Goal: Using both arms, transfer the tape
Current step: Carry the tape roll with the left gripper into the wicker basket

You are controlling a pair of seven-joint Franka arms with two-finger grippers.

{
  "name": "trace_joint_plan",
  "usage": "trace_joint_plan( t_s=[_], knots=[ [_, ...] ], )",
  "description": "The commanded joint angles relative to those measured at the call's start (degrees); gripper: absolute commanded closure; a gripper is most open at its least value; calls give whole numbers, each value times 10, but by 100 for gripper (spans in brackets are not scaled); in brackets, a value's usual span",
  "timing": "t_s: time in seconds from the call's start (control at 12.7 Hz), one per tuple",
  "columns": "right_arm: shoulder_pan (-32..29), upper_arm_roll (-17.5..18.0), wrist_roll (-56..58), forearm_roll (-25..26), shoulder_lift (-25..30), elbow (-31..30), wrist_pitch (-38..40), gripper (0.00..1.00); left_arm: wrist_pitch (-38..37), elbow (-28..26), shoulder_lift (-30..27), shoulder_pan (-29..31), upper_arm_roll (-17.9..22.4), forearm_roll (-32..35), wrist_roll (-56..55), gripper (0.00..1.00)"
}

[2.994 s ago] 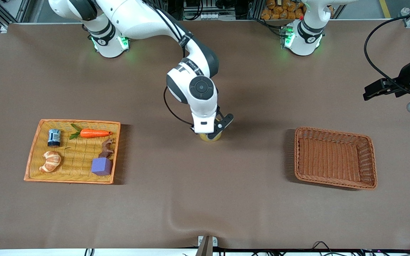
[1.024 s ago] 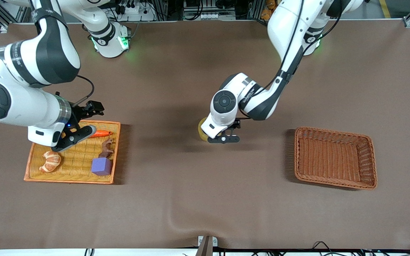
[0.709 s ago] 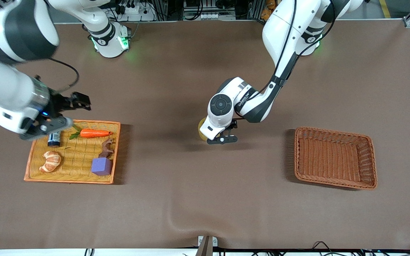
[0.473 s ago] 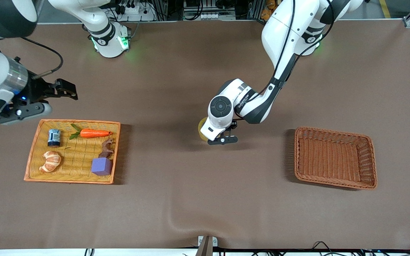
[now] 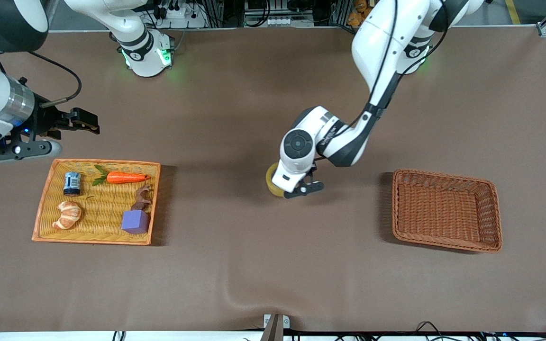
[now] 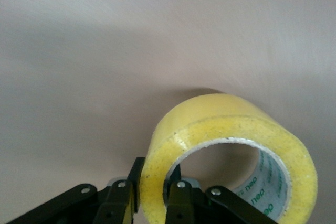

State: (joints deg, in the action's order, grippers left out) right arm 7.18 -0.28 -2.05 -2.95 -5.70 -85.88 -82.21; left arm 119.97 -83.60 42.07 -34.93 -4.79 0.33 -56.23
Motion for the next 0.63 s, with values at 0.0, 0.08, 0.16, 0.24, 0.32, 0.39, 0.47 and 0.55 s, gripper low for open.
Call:
trace_joint_plan(
  t_s=[0.0,0.08,0.16,0.24,0.32,0.39,0.47,0.55],
  knots=[
    [-62,56,-31,9,50,-27,-7,0,-68,-13,-94,54,9,6,-13,100],
    [-67,54,-31,9,51,-25,-6,0,-83,-13,-116,86,8,8,-11,100],
    [-74,49,-24,10,52,-25,-6,0,-105,-13,-131,113,8,9,-8,100],
    [-90,49,-18,8,53,-22,-7,0,-129,-13,-137,138,7,9,8,100],
    [-110,53,-4,5,53,-20,-6,0,-140,-13,-140,162,7,10,42,100],
    [-125,55,0,5,54,-20,-4,0,-141,-15,-139,191,8,10,90,100],
    [-137,56,0,7,56,-19,-4,0,-139,-15,-134,226,8,12,134,100],
    [-143,56,1,8,62,-19,-4,0,-136,-17,-130,261,7,22,190,100]
  ],
)
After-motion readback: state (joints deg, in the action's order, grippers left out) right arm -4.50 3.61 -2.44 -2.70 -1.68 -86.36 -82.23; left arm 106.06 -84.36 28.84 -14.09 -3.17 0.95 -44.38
